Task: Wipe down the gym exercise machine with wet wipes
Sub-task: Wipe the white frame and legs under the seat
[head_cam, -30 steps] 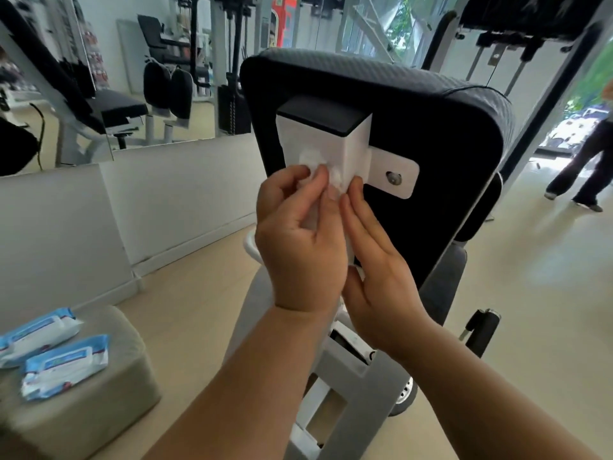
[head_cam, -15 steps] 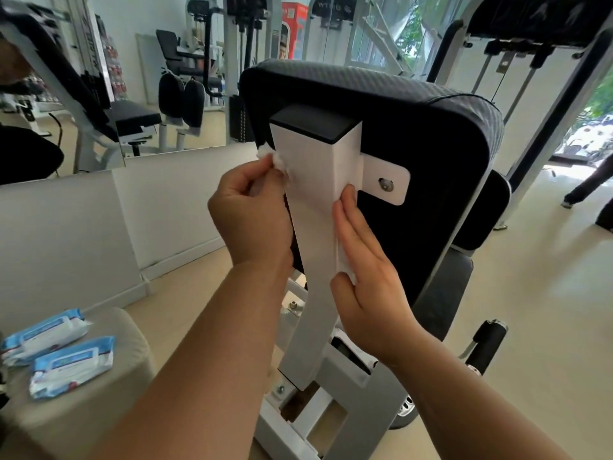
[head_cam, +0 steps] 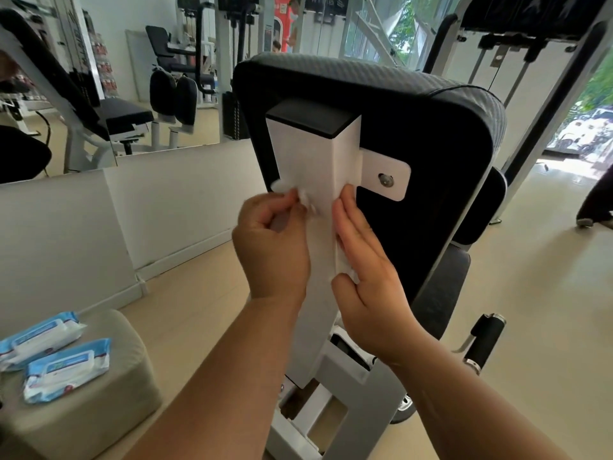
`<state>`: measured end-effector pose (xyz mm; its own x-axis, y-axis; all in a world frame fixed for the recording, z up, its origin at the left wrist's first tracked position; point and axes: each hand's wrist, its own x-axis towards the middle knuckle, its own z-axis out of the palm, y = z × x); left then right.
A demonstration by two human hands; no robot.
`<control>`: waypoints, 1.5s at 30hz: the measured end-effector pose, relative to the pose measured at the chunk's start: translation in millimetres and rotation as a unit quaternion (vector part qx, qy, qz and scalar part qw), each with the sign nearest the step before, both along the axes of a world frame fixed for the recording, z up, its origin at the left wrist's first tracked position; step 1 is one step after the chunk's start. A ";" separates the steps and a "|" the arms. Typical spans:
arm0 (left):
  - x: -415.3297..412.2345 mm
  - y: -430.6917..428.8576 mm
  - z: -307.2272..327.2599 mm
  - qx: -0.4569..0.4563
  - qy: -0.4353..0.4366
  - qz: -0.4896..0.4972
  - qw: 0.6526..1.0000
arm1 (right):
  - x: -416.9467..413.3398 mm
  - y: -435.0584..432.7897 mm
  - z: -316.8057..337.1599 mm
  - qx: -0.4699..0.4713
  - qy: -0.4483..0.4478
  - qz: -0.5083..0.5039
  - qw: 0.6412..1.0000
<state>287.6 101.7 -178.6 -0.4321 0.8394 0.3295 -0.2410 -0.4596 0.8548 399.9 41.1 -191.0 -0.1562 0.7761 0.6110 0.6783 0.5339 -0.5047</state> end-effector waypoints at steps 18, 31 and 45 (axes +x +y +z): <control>20.5 9.8 -74.7 -0.198 -0.025 -0.143 0.969 | 17.8 -4.7 -55.8 -0.208 0.038 -0.047 0.976; 32.9 24.7 -116.4 -0.278 -0.057 -0.152 0.947 | 26.5 -4.7 -79.4 -0.265 0.088 -0.046 0.959; 51.0 32.5 -148.6 -0.285 -0.046 -0.180 0.940 | 34.0 -0.3 -101.9 -0.368 0.101 -0.088 0.920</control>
<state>338.6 134.2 -327.2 -0.0918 0.9657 -0.2430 -0.3774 0.1921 0.9059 433.9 40.8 -292.9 0.0699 0.9938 -0.0867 0.5741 -0.1112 -0.8112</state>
